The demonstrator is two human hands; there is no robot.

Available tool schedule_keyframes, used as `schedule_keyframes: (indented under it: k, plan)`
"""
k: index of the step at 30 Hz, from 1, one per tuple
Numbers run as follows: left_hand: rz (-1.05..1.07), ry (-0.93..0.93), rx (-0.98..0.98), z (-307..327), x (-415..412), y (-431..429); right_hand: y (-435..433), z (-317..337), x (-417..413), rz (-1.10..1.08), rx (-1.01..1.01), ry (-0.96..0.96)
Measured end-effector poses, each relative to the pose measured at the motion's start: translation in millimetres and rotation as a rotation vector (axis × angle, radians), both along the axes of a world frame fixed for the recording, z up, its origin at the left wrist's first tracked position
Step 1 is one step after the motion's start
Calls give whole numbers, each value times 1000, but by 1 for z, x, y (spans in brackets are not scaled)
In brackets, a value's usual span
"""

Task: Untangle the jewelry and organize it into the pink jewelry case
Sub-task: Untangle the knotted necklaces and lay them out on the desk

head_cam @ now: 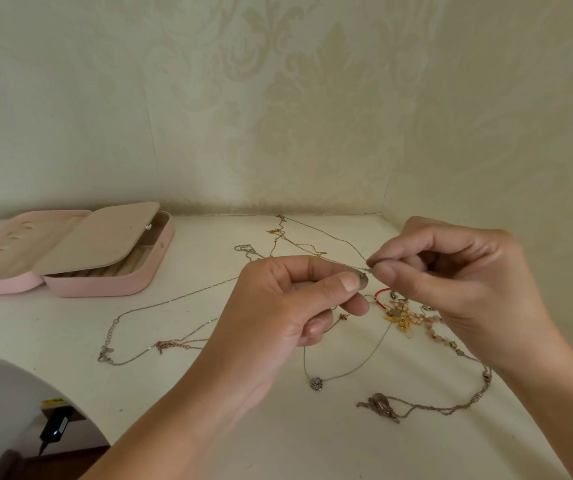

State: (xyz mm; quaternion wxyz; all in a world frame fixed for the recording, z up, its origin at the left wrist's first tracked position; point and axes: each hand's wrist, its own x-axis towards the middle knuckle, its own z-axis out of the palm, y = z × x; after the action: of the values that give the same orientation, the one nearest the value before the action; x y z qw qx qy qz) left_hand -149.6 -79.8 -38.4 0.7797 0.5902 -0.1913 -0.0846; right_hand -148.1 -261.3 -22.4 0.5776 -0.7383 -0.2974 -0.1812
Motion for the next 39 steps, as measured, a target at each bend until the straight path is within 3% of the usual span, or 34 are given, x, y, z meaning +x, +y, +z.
schedule_keyframes:
  k: [15, 28, 39]
  plan:
    - [2, -39, 6, 0, 0, 1, 5, 1, -8, -163, -102, -50]
    - [112, -96, 59, -1, -1, 0, -3, 6, -8, -220, -461, -432]
    - [102, -134, 158, -6, 4, 2, -5, 5, -7, -256, -644, -535]
